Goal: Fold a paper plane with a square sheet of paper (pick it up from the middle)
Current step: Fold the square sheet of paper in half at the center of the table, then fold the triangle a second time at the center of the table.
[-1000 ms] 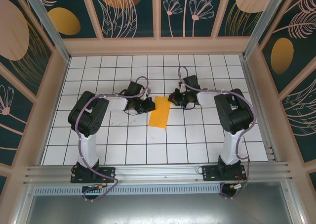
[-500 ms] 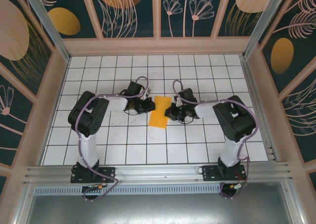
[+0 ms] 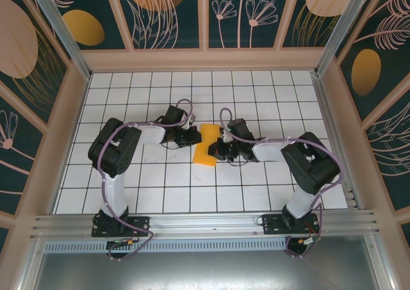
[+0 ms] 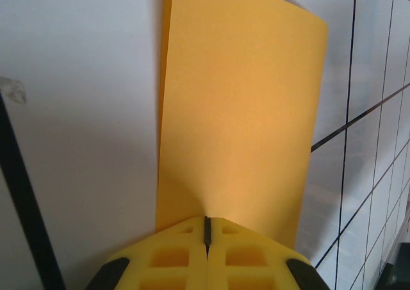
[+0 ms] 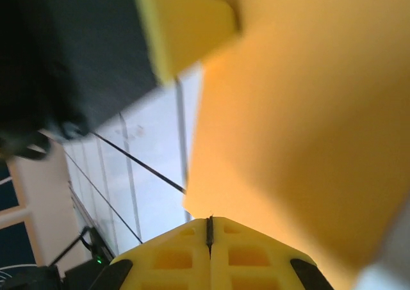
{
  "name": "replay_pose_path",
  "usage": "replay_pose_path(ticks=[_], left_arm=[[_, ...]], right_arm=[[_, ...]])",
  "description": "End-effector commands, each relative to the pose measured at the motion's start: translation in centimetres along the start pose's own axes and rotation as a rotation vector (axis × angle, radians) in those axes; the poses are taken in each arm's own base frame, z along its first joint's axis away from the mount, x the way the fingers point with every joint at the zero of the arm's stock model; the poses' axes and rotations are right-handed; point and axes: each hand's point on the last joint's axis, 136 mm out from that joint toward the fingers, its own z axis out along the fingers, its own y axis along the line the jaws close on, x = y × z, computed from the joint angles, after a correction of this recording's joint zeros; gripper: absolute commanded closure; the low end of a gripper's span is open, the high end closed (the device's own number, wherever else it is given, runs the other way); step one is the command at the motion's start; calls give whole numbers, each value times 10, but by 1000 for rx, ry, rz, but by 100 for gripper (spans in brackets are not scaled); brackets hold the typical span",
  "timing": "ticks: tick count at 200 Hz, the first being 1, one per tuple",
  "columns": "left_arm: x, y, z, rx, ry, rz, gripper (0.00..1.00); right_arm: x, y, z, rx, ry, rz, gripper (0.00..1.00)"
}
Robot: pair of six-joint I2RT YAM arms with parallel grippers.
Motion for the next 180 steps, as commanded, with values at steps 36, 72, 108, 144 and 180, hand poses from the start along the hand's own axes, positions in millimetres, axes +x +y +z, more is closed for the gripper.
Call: replay_pose_path(ticks=[36, 72, 108, 144, 180], left_arm=[[33, 44, 9, -141, 82, -68, 100], [34, 44, 9, -141, 82, -71, 100], [33, 42, 8, -135, 81, -69, 100], [32, 37, 6, -118, 79, -67, 100], [28, 22, -2, -76, 57, -64, 100]], right_arm=[[24, -26, 2, 27, 34, 69, 100], [13, 3, -8, -10, 11, 5, 100], [20, -11, -1, 28, 33, 23, 100], [29, -35, 6, 102, 66, 56, 100], [28, -47, 3, 189, 74, 36, 100]])
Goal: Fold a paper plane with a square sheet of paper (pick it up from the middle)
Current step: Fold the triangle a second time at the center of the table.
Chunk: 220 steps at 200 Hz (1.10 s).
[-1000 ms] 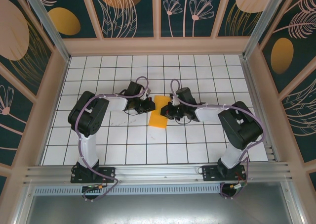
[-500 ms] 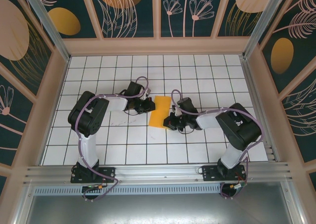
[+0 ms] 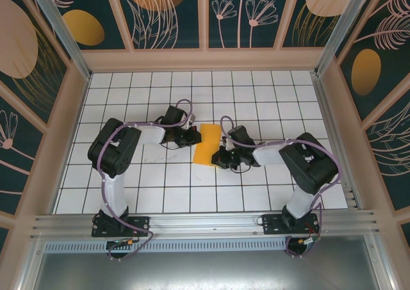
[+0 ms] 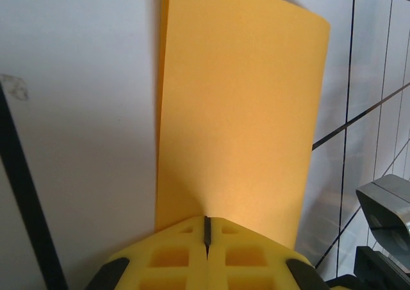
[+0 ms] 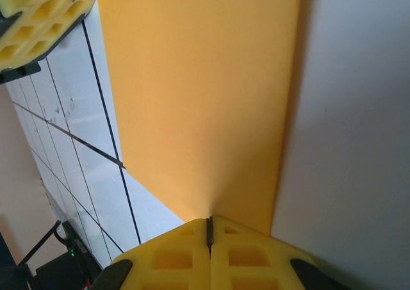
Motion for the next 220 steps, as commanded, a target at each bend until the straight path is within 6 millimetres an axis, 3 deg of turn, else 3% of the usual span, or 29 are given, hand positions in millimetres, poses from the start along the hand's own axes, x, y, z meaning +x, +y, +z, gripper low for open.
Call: replay_pose_path(ticks=[1, 26, 52, 81, 97, 110, 144, 172, 193, 198, 220], left_arm=[[27, 21, -2, -75, 60, -66, 100], [16, -4, -18, -17, 12, -40, 96], [1, -32, -42, 16, -61, 14, 83], [-14, -44, -69, -14, -173, 40, 71], [-8, -30, -74, -65, -197, 14, 70], [-8, -21, -74, -83, -214, -9, 60], [-13, -23, -64, -17, -195, -23, 53], [-24, -20, -51, 29, -155, -35, 48], [-22, -8, -44, 32, -124, -65, 46], [-31, -16, -47, 51, -138, -54, 46], [-31, -13, -46, 61, -131, -60, 46]], right_arm=[[5, -19, 2, 108, 23, -10, 100], [10, -28, 3, 147, 55, -25, 100], [12, -14, -4, 105, 65, -72, 100], [6, 11, -13, 57, 61, -148, 100], [-2, 26, -24, 33, 25, -194, 100], [-14, 33, -34, 29, -12, -206, 100], [-47, 34, -52, 56, -137, -174, 99], [-66, 19, -52, 116, -226, -82, 95], [-74, 21, -44, 85, -245, -52, 94], [-77, 20, -41, 88, -249, -44, 94], [-88, 16, -37, 113, -263, -35, 92]])
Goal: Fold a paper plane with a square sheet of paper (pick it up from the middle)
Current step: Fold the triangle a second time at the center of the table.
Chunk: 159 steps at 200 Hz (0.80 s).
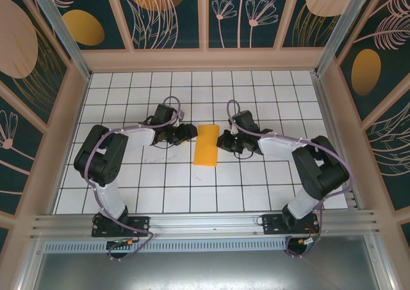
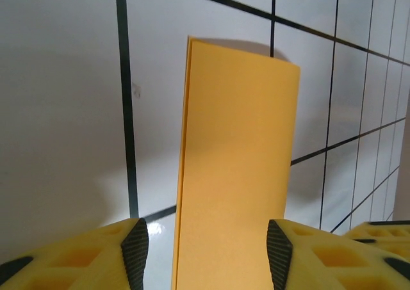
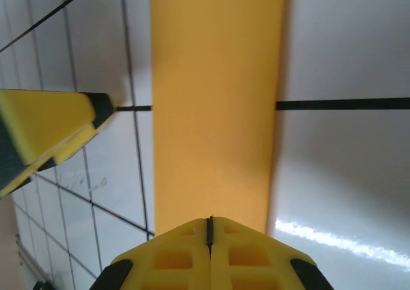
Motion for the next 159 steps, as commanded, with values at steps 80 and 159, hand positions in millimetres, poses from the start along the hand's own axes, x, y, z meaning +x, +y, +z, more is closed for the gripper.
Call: replay_pose_path(ticks=[80, 159], left_arm=[[-7, -13, 4, 82, 22, 9, 45], [0, -10, 8, 95, 52, -1, 45]], right_arm=[[-15, 10, 25, -69, 6, 52, 74], [2, -14, 32, -9, 42, 83, 72]])
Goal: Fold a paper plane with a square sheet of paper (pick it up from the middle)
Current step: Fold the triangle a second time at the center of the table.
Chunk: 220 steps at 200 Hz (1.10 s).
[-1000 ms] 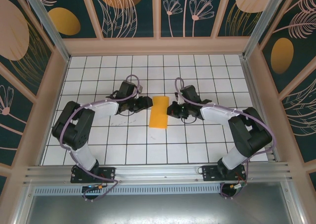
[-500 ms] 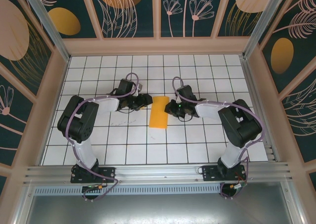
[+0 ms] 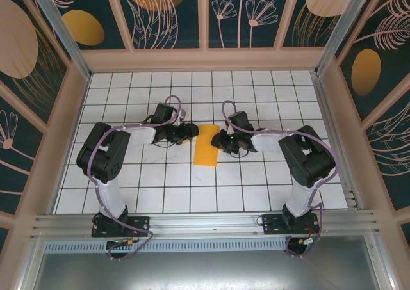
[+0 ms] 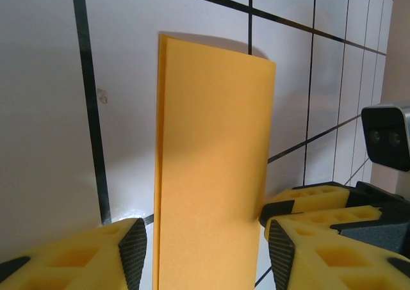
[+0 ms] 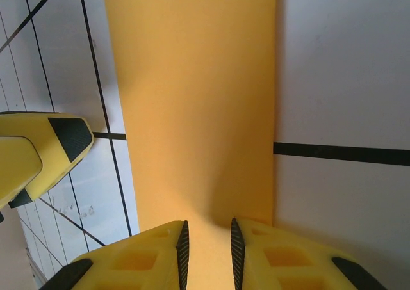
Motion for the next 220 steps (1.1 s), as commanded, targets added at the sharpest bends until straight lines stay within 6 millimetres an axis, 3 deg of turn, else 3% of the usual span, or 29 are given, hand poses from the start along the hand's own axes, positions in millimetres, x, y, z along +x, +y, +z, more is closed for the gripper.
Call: replay_pose_path(ticks=[1, 51, 125, 220], left_arm=[[-2, -4, 3, 27, 8, 1, 45], [-1, -5, 3, 35, 16, 0, 45], [3, -13, 5, 81, 48, 12, 46], [-1, -20, 23, 90, 74, 41, 49]], right_arm=[[-1, -11, -2, 14, -6, 31, 72], [-5, -17, -16, -18, -36, 56, 71], [3, -27, -10, -15, -13, 72, 71], [5, -31, -9, -10, -7, 76, 71]])
